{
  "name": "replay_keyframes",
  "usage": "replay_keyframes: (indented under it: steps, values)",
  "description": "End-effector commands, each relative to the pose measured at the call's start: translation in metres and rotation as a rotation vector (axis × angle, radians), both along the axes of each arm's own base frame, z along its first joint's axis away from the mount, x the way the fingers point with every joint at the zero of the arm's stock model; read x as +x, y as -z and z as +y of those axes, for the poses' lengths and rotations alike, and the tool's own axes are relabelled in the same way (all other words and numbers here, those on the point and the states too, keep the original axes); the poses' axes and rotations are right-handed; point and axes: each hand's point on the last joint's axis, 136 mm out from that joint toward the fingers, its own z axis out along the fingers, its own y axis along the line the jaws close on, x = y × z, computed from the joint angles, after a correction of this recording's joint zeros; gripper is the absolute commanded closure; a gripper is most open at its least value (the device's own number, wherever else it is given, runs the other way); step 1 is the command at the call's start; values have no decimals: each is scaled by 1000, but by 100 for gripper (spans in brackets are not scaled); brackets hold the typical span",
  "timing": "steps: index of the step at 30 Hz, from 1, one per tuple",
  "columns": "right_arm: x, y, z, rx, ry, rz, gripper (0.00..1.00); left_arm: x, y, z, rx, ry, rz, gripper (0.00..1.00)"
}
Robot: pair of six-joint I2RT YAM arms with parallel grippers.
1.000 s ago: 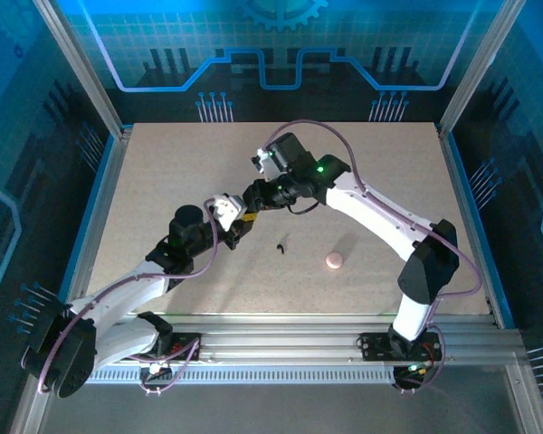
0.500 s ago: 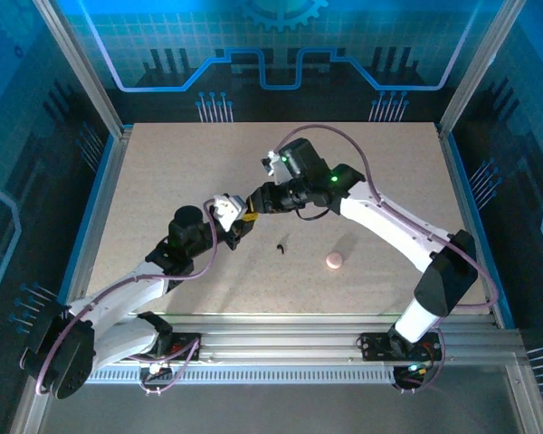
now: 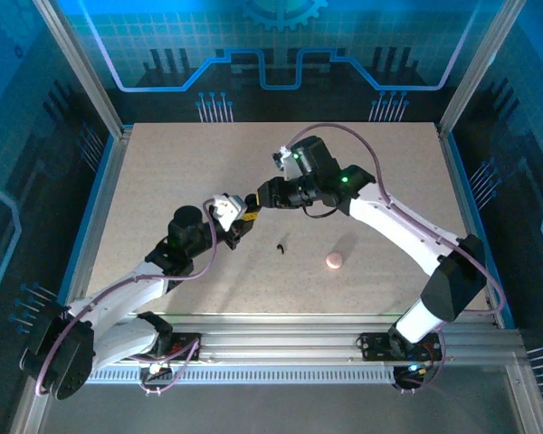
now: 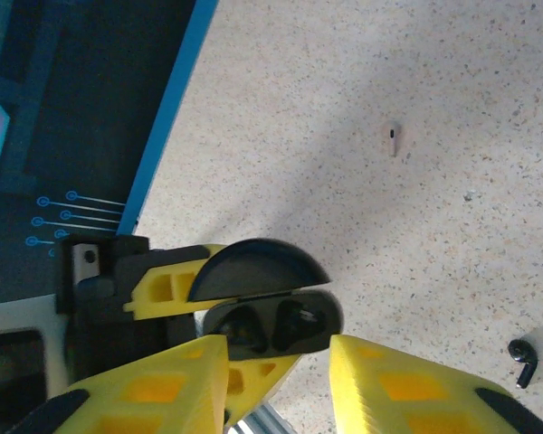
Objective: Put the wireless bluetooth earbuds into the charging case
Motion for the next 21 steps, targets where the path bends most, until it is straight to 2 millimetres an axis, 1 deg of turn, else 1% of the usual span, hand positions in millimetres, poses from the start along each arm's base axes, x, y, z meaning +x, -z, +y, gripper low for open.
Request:
replay_keyframes:
  steps: [1,3,6,8,11,13,17,18,21]
  values:
    - [-7,-24,2,44,-19,-18,62,0,-15,-2,24,10,-80,93]
    - [-8,-27,0,47,-18,-34,61,-3,-15,-2,33,23,-113,93]
    - [-10,-33,-2,70,-45,-117,61,-11,-15,-6,30,69,-156,92]
    - [-12,-37,-6,78,-75,-187,62,-16,-18,-9,13,99,-155,92]
    - [-14,-42,-16,89,-109,-297,62,-26,-22,-17,-18,166,-150,92]
    - [-15,-45,-26,88,-125,-370,62,-35,-25,-22,-34,221,-153,92]
    - [-20,-44,-43,58,-172,-524,59,-50,-30,-28,-83,300,-150,91]
    - [-27,-45,-44,64,-212,-572,58,-53,-32,-30,-97,318,-148,91]
    - [-35,-39,-52,45,-272,-668,56,-60,-35,-32,-138,355,-134,91]
